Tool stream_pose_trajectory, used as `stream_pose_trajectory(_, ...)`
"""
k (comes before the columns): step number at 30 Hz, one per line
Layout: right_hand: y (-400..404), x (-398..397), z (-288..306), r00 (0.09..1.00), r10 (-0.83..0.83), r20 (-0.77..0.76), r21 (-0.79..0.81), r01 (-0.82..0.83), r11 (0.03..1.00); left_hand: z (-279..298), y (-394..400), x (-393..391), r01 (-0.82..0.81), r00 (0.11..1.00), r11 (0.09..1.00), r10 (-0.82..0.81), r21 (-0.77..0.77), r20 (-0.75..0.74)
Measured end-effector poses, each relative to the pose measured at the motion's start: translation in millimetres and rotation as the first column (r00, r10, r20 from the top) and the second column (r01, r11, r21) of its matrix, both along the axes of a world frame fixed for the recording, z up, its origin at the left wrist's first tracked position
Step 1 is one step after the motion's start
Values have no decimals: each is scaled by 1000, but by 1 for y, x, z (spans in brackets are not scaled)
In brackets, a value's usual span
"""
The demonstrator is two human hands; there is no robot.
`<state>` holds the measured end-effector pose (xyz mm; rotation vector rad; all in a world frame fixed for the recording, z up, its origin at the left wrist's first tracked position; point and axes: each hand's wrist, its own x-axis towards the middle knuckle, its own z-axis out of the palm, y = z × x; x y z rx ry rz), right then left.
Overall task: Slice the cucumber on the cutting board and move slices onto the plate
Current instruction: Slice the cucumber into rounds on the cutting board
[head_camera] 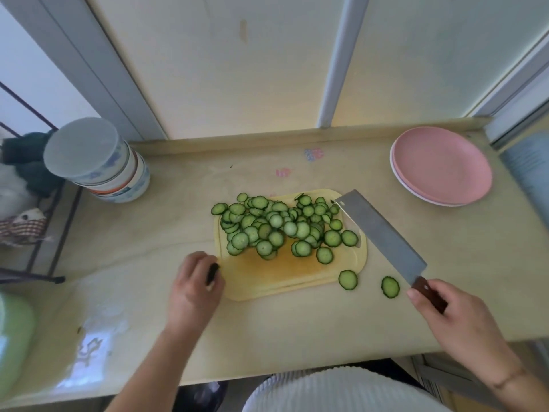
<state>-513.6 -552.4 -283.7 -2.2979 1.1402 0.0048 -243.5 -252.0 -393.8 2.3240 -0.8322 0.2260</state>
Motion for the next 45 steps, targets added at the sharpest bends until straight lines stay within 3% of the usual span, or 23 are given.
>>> stream_pose_trajectory(2,3,-1,1,999,-34,23,23,34,999,-4,29,19,-136,991,990,136,36,-7)
stream_pose_trajectory(7,7,-4,4,997,-54,57,20,53,998,-16,45,32,-207,973,974,215,95,-88)
stream_pose_trajectory(10,5,-9,5,997,-54,55,41,52,998,-7,35,23,-279,959,954,272,108,74)
stream_pose_trajectory(12,1,-13,3,997,-56,55,41,54,998,1,10,7,-191,964,981,178,46,196)
stream_pose_trajectory(14,-6,-17,2,997,-51,58,44,48,998,6,-30,-20,50,981,999,-53,18,186)
stream_pose_trajectory(17,-19,-22,-2,997,-41,67,56,37,998,4,-98,-74,432,899,900,-435,62,43)
stream_pose_trajectory(19,-28,-24,-5,997,-25,75,49,22,999,-1,-135,-101,531,844,838,-536,124,0)
stream_pose_trajectory(27,-78,-26,-21,991,108,75,47,-112,993,-10,-183,-125,511,860,835,-500,206,-106)
stream_pose_trajectory(32,-102,-25,-25,970,224,95,64,-231,971,2,-215,-145,591,806,787,-566,179,-172)
stream_pose_trajectory(36,-116,-23,-29,963,246,110,89,-256,963,0,-241,-166,600,800,751,-568,276,-194)
stream_pose_trajectory(42,-125,-18,-31,956,255,148,106,-271,957,8,-251,-183,529,838,804,-444,272,-316)
stream_pose_trajectory(45,-119,-11,-25,958,228,174,255,-268,929,13,-238,-177,536,812,814,-423,226,-402)
